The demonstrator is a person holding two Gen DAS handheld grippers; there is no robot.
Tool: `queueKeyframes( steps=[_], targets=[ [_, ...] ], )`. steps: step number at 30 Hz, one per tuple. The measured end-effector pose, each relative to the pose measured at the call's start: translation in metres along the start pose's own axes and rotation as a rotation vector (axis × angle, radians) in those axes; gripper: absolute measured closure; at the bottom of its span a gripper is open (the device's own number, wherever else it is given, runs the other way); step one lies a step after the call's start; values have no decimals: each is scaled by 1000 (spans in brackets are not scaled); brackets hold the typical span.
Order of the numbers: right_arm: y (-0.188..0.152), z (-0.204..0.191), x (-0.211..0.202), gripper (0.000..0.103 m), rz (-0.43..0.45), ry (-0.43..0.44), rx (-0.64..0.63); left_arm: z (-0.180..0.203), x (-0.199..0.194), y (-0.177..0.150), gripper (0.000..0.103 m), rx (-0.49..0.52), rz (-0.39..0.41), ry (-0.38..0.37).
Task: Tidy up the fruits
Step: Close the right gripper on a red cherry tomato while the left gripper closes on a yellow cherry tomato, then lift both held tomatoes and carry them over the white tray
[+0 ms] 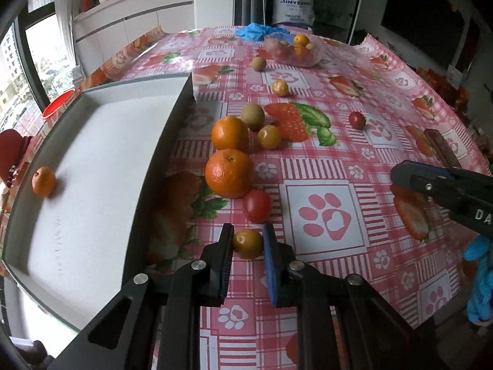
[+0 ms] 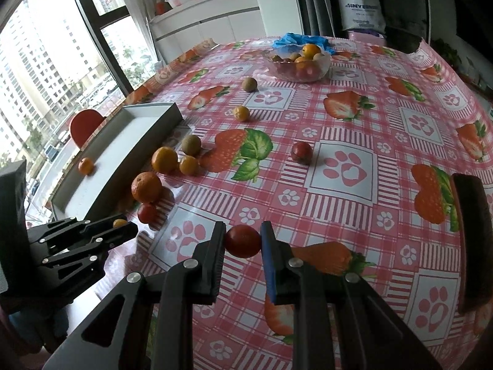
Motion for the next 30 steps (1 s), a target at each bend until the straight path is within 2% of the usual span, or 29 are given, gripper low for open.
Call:
queueKeyframes(
  steps=[7, 15, 24, 30],
  targets=[
    [3, -13, 3, 78, -7, -1, -20, -2, -14, 10, 83, -3, 45, -15],
    [-1, -18, 1, 78, -15, -10, -28, -8, -18, 8, 83, -19, 57, -24],
    [-10, -9, -2, 78, -7, -3, 3, 2, -23, 3, 83, 4, 57, -21],
    [-14, 3, -9, 78, 17, 35, 50, 10, -31, 3, 83, 24, 62, 0]
  ],
)
Point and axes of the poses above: each gripper's, at about its wrist camera, not at the fingertips, and x roughly the way its jaws point, z to its right, y to its top, the point moved 6 cm from there along x, roughly the way its jaws point, and after that the axes turned 1 degree about -y, right-handed, at the moved point
